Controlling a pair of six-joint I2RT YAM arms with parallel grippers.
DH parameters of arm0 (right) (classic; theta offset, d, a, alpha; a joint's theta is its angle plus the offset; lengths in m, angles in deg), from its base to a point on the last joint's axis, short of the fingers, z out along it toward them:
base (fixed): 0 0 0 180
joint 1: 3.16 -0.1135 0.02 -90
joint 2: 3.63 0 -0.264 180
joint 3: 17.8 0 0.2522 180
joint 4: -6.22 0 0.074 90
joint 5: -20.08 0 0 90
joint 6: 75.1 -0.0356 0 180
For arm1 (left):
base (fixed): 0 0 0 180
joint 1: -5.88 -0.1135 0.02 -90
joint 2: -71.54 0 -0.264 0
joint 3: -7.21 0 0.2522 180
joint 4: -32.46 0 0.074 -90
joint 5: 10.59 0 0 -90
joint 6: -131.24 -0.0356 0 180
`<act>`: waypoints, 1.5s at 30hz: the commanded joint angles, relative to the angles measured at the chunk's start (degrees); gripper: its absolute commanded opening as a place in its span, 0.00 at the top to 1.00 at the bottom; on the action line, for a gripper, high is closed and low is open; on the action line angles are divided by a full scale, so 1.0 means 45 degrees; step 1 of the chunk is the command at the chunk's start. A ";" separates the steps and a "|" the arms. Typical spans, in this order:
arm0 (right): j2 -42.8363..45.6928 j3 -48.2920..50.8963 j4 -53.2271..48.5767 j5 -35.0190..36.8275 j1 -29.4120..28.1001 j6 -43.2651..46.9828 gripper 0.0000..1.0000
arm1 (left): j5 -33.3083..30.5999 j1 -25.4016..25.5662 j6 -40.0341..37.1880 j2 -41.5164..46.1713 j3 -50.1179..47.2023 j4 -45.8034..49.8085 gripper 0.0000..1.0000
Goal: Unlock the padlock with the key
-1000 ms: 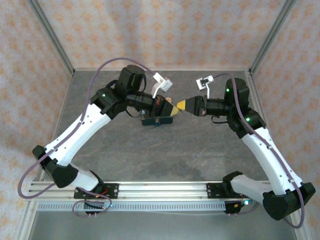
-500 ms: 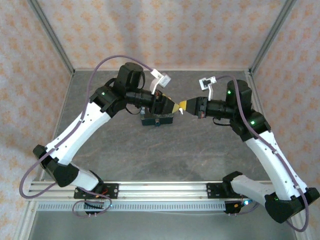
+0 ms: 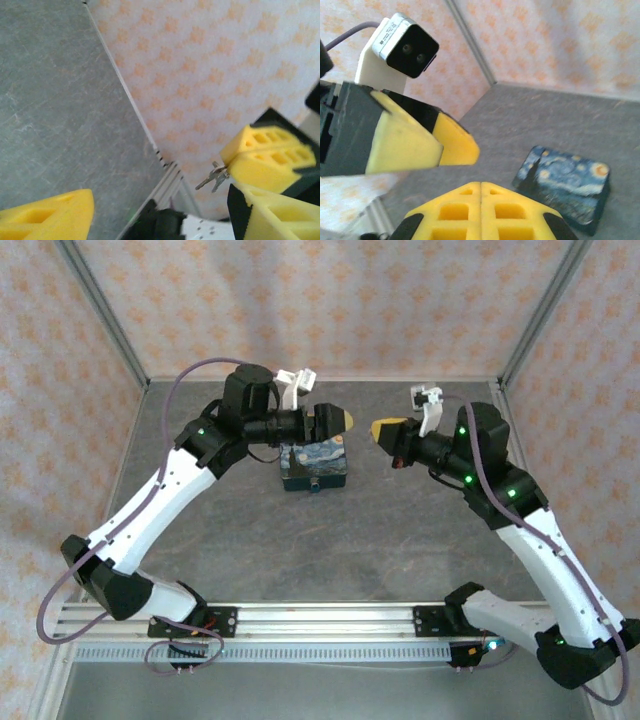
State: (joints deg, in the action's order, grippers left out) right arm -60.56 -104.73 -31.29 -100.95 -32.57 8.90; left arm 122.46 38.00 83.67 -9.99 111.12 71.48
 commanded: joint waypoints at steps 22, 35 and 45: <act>0.0777 0.3834 0.8504 0.3393 -0.1863 0.5293 1.00 | 0.2008 0.0040 1.0003 -0.1119 -0.0476 -0.4751 0.29; 0.0482 0.3837 0.8312 0.3643 -0.2331 0.6981 1.00 | 0.2563 0.0325 1.0407 -0.1660 0.0157 -0.5140 0.40; 0.0517 0.4080 0.8267 0.4060 -0.2332 0.7497 1.00 | 0.2682 0.0314 1.0711 -0.1665 0.0187 -0.5524 0.22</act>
State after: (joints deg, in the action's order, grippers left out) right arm -58.55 -87.20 4.88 -83.39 -42.78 40.99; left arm 133.04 39.18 130.93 -17.77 110.62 50.17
